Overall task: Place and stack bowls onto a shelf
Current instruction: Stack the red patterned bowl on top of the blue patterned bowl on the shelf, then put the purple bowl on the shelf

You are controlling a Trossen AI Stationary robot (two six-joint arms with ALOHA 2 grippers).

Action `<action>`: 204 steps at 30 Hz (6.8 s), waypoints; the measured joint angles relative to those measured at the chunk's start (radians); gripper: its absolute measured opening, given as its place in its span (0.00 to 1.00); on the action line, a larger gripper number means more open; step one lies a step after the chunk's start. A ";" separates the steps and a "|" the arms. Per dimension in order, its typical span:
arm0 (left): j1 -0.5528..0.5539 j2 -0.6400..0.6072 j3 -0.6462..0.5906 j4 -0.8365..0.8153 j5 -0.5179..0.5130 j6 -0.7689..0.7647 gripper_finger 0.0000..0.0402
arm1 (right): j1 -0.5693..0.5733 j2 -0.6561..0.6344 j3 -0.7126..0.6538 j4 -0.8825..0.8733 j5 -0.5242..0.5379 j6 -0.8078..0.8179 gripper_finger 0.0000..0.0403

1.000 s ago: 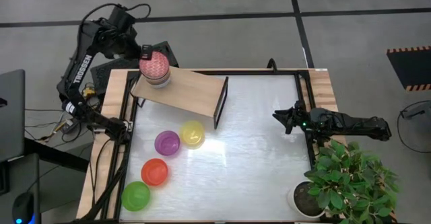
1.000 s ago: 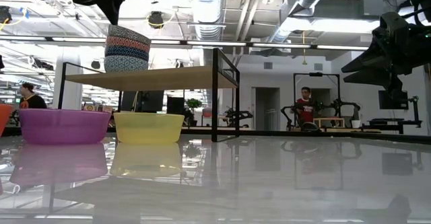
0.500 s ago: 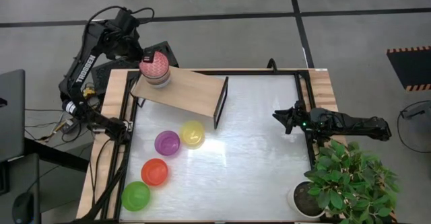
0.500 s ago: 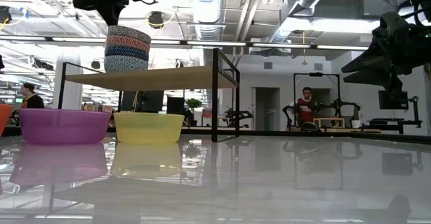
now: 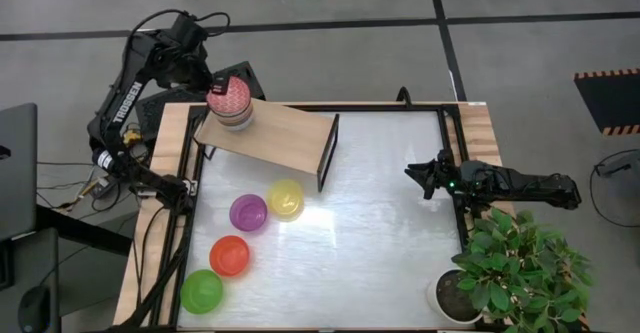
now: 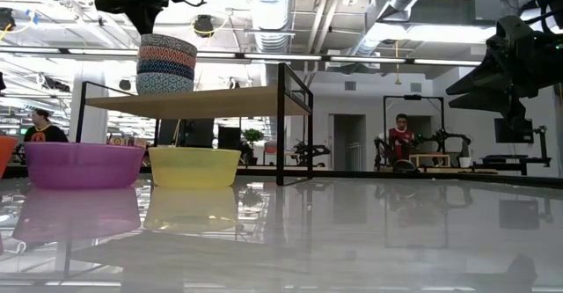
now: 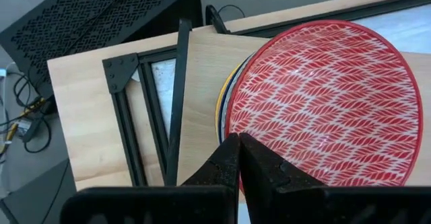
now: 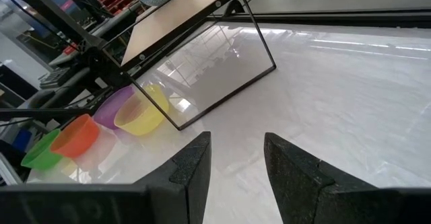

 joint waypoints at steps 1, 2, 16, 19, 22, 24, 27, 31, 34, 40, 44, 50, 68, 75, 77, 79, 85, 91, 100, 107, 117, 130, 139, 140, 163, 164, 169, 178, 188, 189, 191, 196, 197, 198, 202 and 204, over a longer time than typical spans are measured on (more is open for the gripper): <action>0.000 0.000 0.000 0.001 0.000 0.004 0.00 | 0.000 0.000 0.000 0.000 0.000 0.000 0.41; 0.000 -0.001 0.000 0.001 0.000 0.010 0.00 | 0.000 0.000 0.000 0.000 0.000 0.000 0.41; -0.113 -0.152 0.029 0.006 0.289 0.083 0.20 | 0.000 0.000 0.000 0.000 0.000 0.002 0.41; -0.206 -0.201 0.014 0.048 0.322 0.011 0.26 | 0.000 0.000 0.000 0.001 0.000 0.002 0.41; -0.334 -0.239 -0.014 0.106 0.313 -0.060 0.29 | 0.000 0.000 0.000 0.001 0.000 0.002 0.41; -0.425 -0.255 -0.035 0.133 0.286 -0.112 0.30 | 0.000 0.000 0.000 0.001 0.000 0.002 0.41; -0.560 -0.267 -0.086 0.180 0.222 -0.178 0.30 | 0.000 0.000 0.000 0.001 0.000 0.001 0.41; -0.716 -0.265 -0.186 0.259 0.100 -0.250 0.30 | 0.000 0.000 0.000 0.001 0.000 0.001 0.41; -0.809 -0.262 -0.288 0.334 0.062 -0.288 0.30 | 0.000 0.000 0.000 0.001 0.000 0.023 0.41; -0.957 -0.262 -0.499 0.427 0.024 -0.430 0.30 | 0.000 0.000 0.000 0.001 0.000 0.033 0.41; -1.015 -0.262 -0.640 0.429 0.020 -0.533 0.30 | 0.000 0.000 0.000 0.001 0.000 0.028 0.41; -1.080 -0.262 -0.798 0.436 0.060 -0.611 0.34 | 0.000 0.000 0.000 0.001 0.000 0.026 0.41; -1.127 -0.262 -1.119 0.536 0.033 -0.677 0.61 | 0.000 0.000 0.000 0.000 0.000 0.023 0.41; -1.127 -0.262 -1.225 0.662 0.036 -0.704 0.61 | 0.000 0.000 0.000 0.000 0.000 0.023 0.41; -1.127 -0.262 -1.246 0.671 0.049 -0.737 0.61 | 0.000 0.000 0.000 0.000 0.000 0.024 0.41; -1.127 -0.262 -1.259 0.679 0.061 -0.770 0.58 | 0.000 0.000 0.000 0.000 0.000 0.024 0.41; -1.127 -0.262 -1.261 0.701 0.062 -0.824 0.36 | 0.000 0.000 0.000 0.000 0.000 0.025 0.41; -1.127 -0.262 -1.261 0.712 0.051 -0.852 0.04 | 0.000 0.000 0.000 0.000 0.000 0.025 0.41; -1.126 -0.266 -1.198 0.709 0.053 -0.919 0.00 | 0.000 0.000 0.000 0.000 0.000 0.025 0.41; -1.126 -0.266 -1.079 0.703 0.037 -0.919 0.00 | 0.000 0.000 0.000 0.000 0.000 0.026 0.41; -1.126 -0.266 -0.864 0.681 0.009 -0.943 0.00 | 0.000 0.000 0.000 0.000 0.000 0.026 0.41; -1.038 -0.263 -0.656 0.711 -0.259 -1.033 0.00 | 0.000 0.000 0.000 0.000 0.000 0.025 0.41; -0.950 -0.262 -0.648 0.747 -0.292 -1.053 0.00 | 0.000 0.000 0.000 0.000 0.000 0.025 0.41; -0.941 -0.262 -0.648 0.751 -0.307 -1.062 0.00 | 0.000 0.000 0.000 0.000 0.000 0.025 0.41; -0.945 0.004 -0.414 0.805 -0.366 -0.951 0.00 | 0.000 0.000 0.000 0.000 0.000 0.025 0.41; -0.945 0.011 -0.397 0.806 -0.367 -0.938 0.00 | 0.000 0.000 0.000 0.000 0.000 0.025 0.41; -0.945 0.018 -0.364 0.814 -0.316 -0.849 0.00 | 0.000 0.000 0.000 0.000 0.000 0.025 0.41; -0.926 0.013 -0.363 0.819 -0.061 -0.439 0.00 | 0.000 0.000 0.000 0.000 0.000 0.023 0.41; -0.784 0.016 -0.363 0.883 0.176 0.138 0.00 | 0.000 0.000 0.000 0.000 0.000 0.025 0.41; -0.761 0.016 -0.363 0.881 0.200 0.196 0.00 | 0.000 0.000 0.000 0.000 0.000 0.025 0.41; -0.713 0.016 -0.363 0.877 0.245 0.295 0.00 | 0.000 0.000 0.000 0.000 0.000 0.025 0.41; -0.584 0.016 -0.364 0.877 0.323 0.487 0.00 | 0.000 0.000 0.000 0.000 0.000 0.031 0.41; -0.560 0.016 -0.364 0.876 0.329 0.526 0.00 | 0.000 0.000 0.000 0.000 0.000 0.034 0.41; -0.538 0.016 -0.364 0.876 0.335 0.568 0.00 | 0.000 0.000 0.000 0.000 0.000 0.038 0.41; -0.472 0.016 -0.364 0.875 0.349 0.748 0.00 | 0.000 0.000 0.000 0.000 0.000 0.058 0.41; -0.449 0.016 -0.364 0.874 0.351 0.850 0.00 | 0.000 0.000 0.000 0.000 0.000 0.060 0.41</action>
